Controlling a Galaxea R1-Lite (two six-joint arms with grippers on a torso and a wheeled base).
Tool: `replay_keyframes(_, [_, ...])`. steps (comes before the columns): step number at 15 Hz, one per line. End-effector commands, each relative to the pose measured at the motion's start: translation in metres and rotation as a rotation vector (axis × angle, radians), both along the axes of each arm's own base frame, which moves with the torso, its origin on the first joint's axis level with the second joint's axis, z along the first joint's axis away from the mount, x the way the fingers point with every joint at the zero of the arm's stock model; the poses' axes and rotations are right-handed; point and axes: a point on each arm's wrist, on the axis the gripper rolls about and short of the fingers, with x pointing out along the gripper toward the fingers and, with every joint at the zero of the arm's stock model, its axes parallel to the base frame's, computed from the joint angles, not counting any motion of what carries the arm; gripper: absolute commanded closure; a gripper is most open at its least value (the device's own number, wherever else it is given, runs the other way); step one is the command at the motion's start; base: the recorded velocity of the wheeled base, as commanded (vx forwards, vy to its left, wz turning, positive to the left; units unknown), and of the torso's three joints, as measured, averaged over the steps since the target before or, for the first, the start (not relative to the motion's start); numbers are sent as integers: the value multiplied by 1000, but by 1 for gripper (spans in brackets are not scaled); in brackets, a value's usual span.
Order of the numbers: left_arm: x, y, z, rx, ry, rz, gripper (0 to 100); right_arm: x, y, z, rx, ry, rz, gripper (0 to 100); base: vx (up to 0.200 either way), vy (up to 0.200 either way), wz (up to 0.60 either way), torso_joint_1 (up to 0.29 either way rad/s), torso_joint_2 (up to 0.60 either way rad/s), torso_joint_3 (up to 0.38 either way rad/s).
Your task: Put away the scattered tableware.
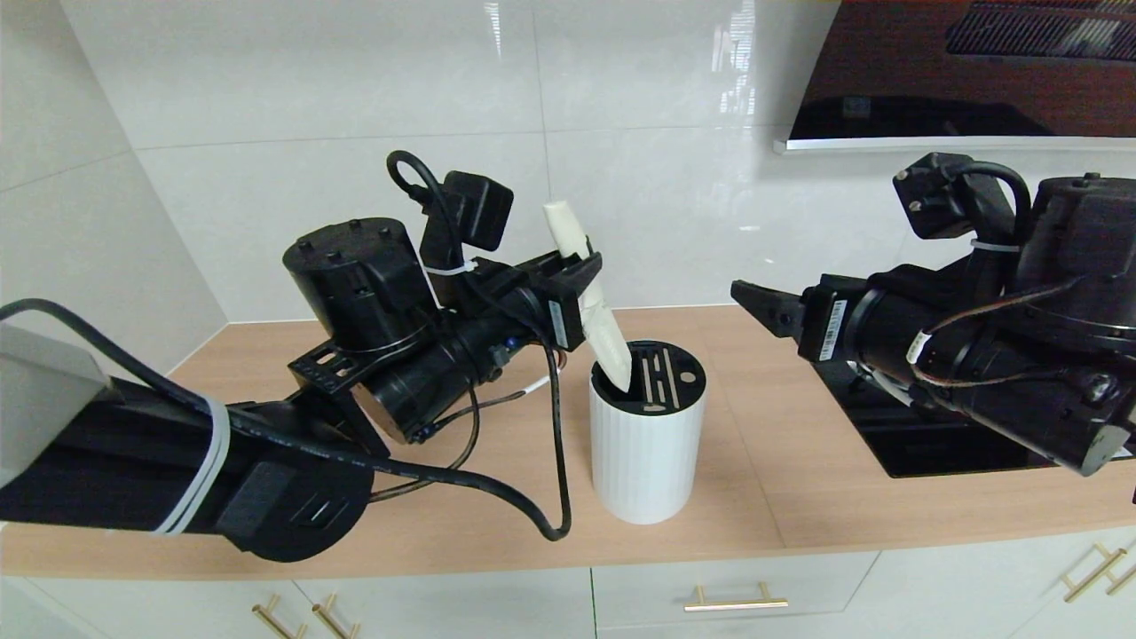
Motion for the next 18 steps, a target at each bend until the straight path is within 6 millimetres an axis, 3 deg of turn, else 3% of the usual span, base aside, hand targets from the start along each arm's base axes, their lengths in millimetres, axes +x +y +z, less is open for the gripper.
replay_keyframes(1, [2,-3,-6,9,14,-3,100,1,1,-2,-3,5,1,0,0,0,0,0,0,0])
replay_keyframes(12, [7,-28,-38,57,56,-13,100,2,2,-3,-7,10,1,0,0,0,0,0,0,0])
replay_keyframes(18, [20,-38,-63,89,101,-12,100,3,2,-5,-11,14,-1,0,0,0,0,0,0,0])
